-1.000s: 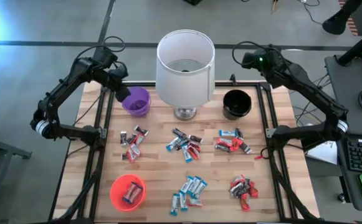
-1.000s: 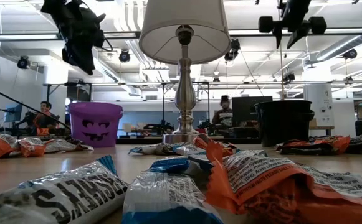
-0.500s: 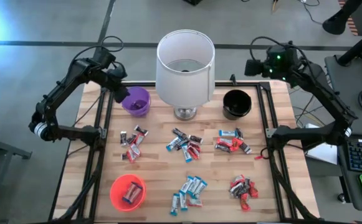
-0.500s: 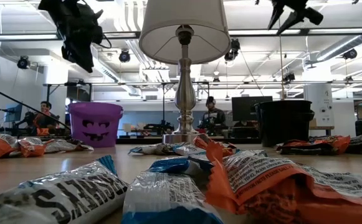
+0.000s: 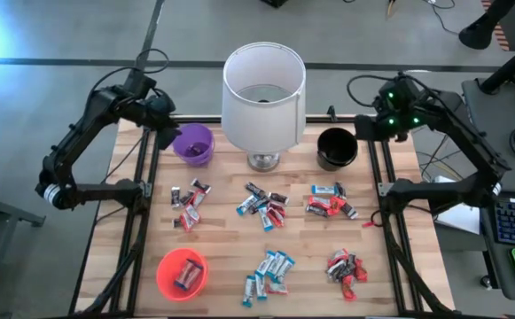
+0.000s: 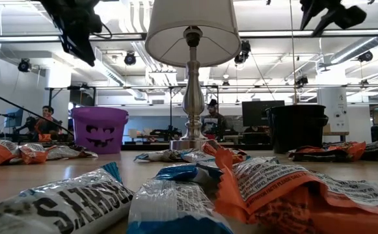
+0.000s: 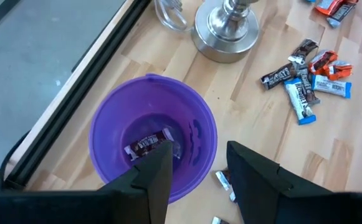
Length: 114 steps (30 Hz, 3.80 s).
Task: Organize candy in baskets
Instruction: Put the orange chocolate bar into the black bucket
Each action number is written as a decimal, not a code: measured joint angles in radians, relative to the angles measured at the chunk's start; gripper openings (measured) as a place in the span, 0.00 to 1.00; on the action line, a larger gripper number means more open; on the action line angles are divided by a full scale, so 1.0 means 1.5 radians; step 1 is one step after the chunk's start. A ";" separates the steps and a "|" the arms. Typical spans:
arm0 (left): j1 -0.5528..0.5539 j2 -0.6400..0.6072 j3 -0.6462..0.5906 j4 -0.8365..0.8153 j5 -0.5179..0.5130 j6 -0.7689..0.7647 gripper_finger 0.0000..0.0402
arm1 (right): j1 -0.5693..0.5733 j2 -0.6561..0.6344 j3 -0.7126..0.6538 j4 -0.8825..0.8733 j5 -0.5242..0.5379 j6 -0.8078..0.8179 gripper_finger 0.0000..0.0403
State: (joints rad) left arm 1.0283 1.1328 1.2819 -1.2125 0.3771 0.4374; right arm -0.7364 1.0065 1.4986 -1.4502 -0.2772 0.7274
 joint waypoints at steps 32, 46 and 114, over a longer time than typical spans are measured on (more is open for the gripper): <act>0.000 -0.040 0.000 0.000 0.000 0.015 0.33 | 0.704 0.049 -0.151 0.031 0.133 0.558 0.36; 0.000 -0.041 0.000 0.000 0.000 0.027 0.33 | 0.940 0.134 -0.227 0.187 0.133 0.836 0.36; -0.001 -0.067 0.000 -0.005 0.017 -0.003 0.33 | 1.083 0.351 -0.426 0.459 -0.074 1.068 0.03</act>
State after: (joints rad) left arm 1.0275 1.0325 1.2819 -1.2198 0.4030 0.4324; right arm 0.8879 1.5327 0.8598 -0.7624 -0.3875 2.3300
